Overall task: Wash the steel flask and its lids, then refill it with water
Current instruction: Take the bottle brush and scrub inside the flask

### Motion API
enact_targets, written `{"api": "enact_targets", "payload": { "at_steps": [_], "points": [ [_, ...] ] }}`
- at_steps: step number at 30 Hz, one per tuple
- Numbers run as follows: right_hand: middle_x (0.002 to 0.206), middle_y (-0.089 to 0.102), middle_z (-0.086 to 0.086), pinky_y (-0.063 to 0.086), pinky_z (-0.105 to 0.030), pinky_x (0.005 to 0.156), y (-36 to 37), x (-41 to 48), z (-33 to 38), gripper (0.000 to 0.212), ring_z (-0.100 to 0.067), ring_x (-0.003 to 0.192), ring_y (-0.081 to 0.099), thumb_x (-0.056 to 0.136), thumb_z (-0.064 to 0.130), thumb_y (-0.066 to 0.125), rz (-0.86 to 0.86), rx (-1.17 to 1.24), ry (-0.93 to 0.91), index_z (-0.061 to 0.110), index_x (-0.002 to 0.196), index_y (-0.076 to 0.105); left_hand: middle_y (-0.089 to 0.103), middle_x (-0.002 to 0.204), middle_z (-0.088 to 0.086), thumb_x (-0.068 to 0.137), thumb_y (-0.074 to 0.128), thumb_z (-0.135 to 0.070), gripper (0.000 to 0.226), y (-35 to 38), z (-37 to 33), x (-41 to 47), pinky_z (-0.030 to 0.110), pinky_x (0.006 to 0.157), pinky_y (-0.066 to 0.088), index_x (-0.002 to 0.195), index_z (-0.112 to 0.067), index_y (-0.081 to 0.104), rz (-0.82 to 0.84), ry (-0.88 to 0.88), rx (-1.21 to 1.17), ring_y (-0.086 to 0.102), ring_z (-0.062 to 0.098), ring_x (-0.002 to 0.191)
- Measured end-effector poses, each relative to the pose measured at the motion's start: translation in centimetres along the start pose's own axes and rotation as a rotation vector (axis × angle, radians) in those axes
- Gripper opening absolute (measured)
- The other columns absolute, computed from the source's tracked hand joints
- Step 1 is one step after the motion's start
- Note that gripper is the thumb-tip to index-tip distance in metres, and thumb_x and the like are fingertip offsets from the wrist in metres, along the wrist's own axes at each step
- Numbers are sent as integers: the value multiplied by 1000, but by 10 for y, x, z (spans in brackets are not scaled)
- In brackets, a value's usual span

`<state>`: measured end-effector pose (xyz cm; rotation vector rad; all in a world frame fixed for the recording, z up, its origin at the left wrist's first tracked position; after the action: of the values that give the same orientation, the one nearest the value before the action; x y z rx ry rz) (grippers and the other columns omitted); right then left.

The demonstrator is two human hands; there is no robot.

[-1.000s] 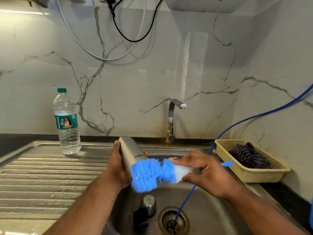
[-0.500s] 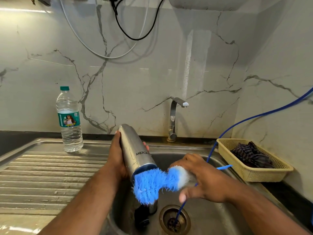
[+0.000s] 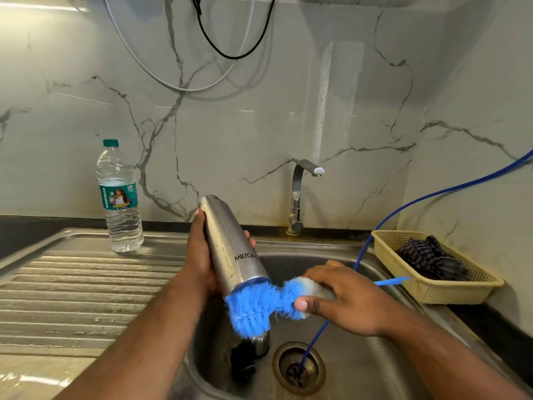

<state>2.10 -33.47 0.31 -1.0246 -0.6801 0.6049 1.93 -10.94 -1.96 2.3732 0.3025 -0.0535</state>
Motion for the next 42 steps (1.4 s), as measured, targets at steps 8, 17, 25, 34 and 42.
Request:
{"api": "enact_targets", "payload": {
  "at_steps": [8,17,25,34,42],
  "points": [
    [79,62,-6,46,-42,65,12,-2,3,66,-18,76,60,81,88,44,126,73,48,24,79,65,70,94,19,86,44,-82,94,7,-11,-1,42,65,60,148,-11,46,77,99,75,72,33,75],
    [69,57,-3,37,-34,60,10,-1,-5,71,-10,61,51,79,88,49,139,76,81,19,77,65,68,91,20,87,42,-81,81,11,-10,0,42,66,60,124,-10,55,132,120,138,70,34,73],
    [65,52,-1,36,-36,60,9,-2,-9,78,-10,59,49,73,93,46,145,74,118,17,73,62,70,90,21,88,42,-80,81,12,-10,1,44,74,59,127,-10,55,137,171,192,71,35,75],
    [76,61,5,39,-27,62,-16,-12,-40,61,-8,72,57,84,83,50,88,-237,285,24,84,65,71,94,23,86,46,-82,84,4,-10,-2,45,75,59,128,-10,57,77,205,235,72,37,79],
    [72,56,10,37,-25,56,-62,-16,-41,58,-5,70,54,81,85,34,-330,-137,385,31,82,56,74,104,24,83,61,-75,76,3,7,-7,50,78,60,123,-10,61,40,94,454,73,39,86]
  ]
}}
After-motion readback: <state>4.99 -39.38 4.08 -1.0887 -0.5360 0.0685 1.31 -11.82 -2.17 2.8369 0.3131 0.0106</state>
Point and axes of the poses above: each hand's wrist, its own x-axis towards the middle knuckle, its own y-axis out of the palm, z = x × y, the point moved 8 cm from there along x, towards the middle knuckle
